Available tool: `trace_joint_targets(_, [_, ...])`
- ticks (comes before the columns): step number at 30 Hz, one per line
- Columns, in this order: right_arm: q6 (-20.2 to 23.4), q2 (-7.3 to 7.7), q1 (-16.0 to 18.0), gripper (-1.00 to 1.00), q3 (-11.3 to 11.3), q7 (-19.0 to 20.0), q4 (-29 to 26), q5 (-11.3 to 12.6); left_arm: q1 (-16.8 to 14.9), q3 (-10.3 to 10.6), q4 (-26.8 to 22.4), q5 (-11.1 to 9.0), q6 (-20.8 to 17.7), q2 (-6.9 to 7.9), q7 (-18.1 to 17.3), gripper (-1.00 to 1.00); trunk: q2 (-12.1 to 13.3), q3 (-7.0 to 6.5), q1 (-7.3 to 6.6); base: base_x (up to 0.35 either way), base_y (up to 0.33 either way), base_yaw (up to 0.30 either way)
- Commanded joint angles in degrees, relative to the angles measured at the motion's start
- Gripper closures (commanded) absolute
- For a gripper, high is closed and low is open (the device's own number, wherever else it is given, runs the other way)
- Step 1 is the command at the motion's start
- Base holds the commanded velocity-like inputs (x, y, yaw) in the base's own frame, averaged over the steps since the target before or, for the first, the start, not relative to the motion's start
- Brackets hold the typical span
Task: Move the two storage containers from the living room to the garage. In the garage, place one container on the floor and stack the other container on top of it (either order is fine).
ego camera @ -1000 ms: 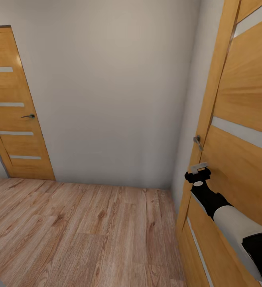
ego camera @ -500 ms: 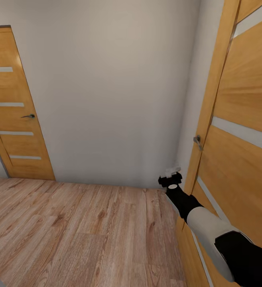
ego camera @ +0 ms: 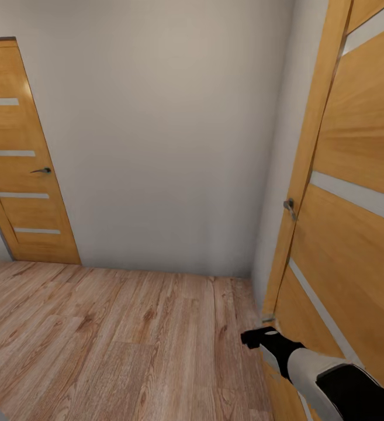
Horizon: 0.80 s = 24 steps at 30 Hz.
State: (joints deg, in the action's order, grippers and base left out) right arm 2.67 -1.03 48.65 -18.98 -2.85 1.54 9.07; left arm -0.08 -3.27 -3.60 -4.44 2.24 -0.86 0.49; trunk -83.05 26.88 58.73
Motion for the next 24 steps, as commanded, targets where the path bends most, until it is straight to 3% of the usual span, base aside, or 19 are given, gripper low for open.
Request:
trace_joint_targets(1, [-0.10, 0.33, -3.07, -1.00, -0.53, 0.18, 0.18, 0.58, -0.01, -0.28, 0.00, -0.39, 0.13, -0.02, 0.04, -1.00, -0.03, 0.05, 0.00, 0.000, 0.000, 0.000])
trace_joint_targets(5, [-0.32, 0.95, -11.34, -1.00, -0.53, 0.60, 0.33, 0.58, -0.01, -0.30, 0.00, -0.39, 0.13, -0.02, 0.04, -1.00, -0.03, 0.05, 0.00, 0.000, 0.000, 0.000])
trace_joint_targets(11, [-0.06, 1.11, -17.75, -1.00, -0.66, 0.60, 0.38, 0.13, -0.01, -0.32, 0.00, -0.39, 0.13, -0.02, 0.04, -1.00, -0.03, 0.05, 0.00, 0.000, 0.000, 0.000])
trace_joint_targets(17, [0.15, 1.18, -27.08, -1.00, -0.78, 0.03, 0.39, 0.06, -0.01, -0.33, 0.00, -0.39, 0.13, -0.02, 0.04, -1.00, -0.03, 0.05, 0.00, 0.000, 0.000, 0.000])
trace_joint_targets(24, [-0.34, 1.16, -32.97, -1.00, -0.80, 0.03, 0.39, 0.07, -0.01, -0.38, 0.00, -0.39, 0.13, -0.02, 0.04, -1.00, -0.03, 0.05, 0.00, 0.000, 0.000, 0.000])
